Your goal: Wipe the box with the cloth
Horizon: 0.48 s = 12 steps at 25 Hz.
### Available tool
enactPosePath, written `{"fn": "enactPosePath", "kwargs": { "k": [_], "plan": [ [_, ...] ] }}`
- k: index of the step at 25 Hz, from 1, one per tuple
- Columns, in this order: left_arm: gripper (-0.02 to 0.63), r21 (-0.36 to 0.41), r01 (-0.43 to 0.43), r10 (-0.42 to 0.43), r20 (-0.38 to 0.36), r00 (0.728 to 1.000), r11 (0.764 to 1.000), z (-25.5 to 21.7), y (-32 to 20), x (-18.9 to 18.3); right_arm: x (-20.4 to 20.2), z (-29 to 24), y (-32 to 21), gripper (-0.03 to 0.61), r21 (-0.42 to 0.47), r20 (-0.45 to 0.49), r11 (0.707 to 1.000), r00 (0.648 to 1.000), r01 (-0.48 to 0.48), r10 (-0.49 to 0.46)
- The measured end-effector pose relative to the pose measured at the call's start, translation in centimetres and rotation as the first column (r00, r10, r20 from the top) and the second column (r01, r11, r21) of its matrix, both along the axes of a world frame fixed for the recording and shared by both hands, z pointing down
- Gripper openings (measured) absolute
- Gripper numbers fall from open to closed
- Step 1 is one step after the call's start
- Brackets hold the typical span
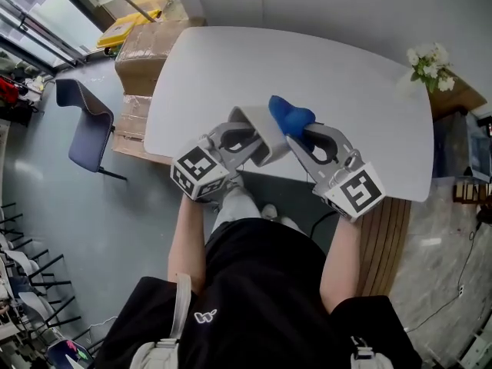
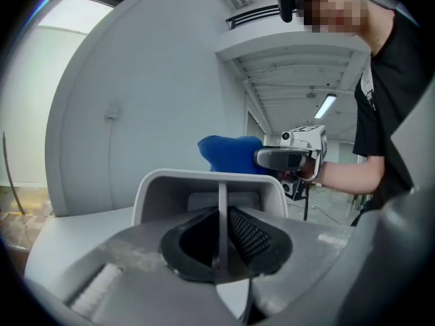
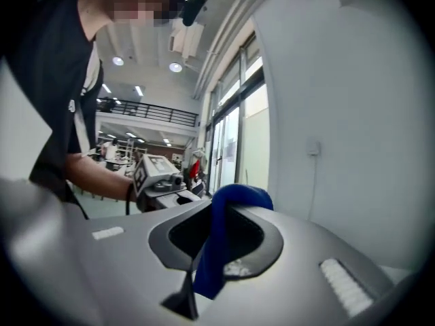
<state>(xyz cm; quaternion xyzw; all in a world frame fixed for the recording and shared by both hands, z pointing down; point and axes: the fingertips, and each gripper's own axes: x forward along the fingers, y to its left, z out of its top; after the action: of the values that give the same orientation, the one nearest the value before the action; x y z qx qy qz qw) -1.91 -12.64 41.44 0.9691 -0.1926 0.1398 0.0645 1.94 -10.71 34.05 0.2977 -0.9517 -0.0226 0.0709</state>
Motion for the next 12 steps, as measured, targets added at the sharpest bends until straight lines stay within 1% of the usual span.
{"fn": "enactPosePath", "kwargs": {
  "k": [2, 4, 8, 12],
  "plan": [
    [0.049, 0.008, -0.021, 0.021, 0.02, 1.0, 1.0, 0.0, 0.4, 0.1, -1.1, 0.4, 1.4, 0.054, -0.016, -0.051, 0.996, 0.994, 0.091, -0.092],
    [0.049, 0.015, -0.033, 0.033, 0.035, 0.999, 0.999, -0.1, 0.7, 0.2, -2.0, 0.7, 2.4, 0.054, -0.029, -0.081, 0.988, 0.985, 0.153, -0.155],
    [0.049, 0.032, -0.059, 0.057, 0.072, 0.996, 0.998, -0.2, 1.5, 0.3, -3.3, 0.5, 3.9, 0.054, -0.046, -0.063, 0.973, 0.971, 0.227, -0.23],
    [0.049, 0.052, -0.114, 0.106, 0.132, 0.986, 0.992, 0.1, 2.1, 0.2, -4.1, 0.1, 4.5, 0.054, -0.06, -0.051, 0.957, 0.957, 0.283, -0.286]
  ]
}}
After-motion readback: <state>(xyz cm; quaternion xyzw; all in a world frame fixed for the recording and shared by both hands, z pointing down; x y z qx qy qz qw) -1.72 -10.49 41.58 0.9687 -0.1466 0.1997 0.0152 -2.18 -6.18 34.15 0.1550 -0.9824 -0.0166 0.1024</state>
